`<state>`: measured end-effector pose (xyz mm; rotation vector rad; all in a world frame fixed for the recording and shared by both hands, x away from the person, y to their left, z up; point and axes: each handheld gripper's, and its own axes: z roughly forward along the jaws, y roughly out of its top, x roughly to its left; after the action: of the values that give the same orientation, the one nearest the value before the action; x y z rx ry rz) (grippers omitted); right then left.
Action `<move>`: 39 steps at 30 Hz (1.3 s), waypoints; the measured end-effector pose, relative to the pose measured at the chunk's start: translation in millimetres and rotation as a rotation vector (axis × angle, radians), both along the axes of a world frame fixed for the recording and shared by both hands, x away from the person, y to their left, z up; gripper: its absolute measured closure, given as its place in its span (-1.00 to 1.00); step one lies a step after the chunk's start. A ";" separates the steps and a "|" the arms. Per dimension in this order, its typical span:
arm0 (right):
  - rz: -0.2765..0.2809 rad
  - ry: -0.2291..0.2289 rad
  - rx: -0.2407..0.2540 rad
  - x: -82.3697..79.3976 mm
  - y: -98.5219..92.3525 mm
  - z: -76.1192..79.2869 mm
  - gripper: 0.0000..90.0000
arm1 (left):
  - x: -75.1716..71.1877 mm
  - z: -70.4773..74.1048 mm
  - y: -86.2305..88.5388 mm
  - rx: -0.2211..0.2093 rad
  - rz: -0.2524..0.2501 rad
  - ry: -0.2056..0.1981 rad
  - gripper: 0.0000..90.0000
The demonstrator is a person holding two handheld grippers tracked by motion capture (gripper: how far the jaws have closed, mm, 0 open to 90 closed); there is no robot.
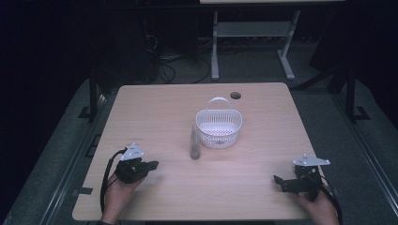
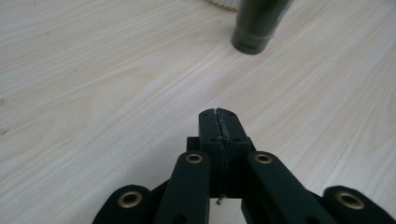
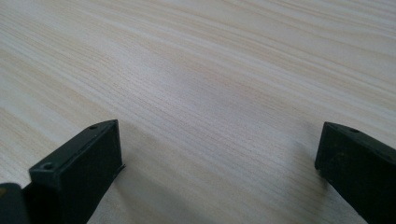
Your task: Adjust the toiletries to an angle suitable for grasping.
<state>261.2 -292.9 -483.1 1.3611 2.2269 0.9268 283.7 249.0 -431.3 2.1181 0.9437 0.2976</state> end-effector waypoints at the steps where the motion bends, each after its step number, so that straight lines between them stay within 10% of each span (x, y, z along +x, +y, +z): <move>1: 0.000 0.000 0.000 0.0 0.0 0.0 -1.00 | 0.0 0.0 0.0 0.000 0.000 0.000 1.00; 39: 0.000 0.000 0.000 0.0 0.0 0.0 -1.00 | 32.5 54.2 -36.6 -0.091 -0.158 -0.082 1.00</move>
<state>261.2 -292.9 -483.1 1.3614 2.2271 0.9270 316.2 212.4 -377.2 2.0665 0.7241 0.2546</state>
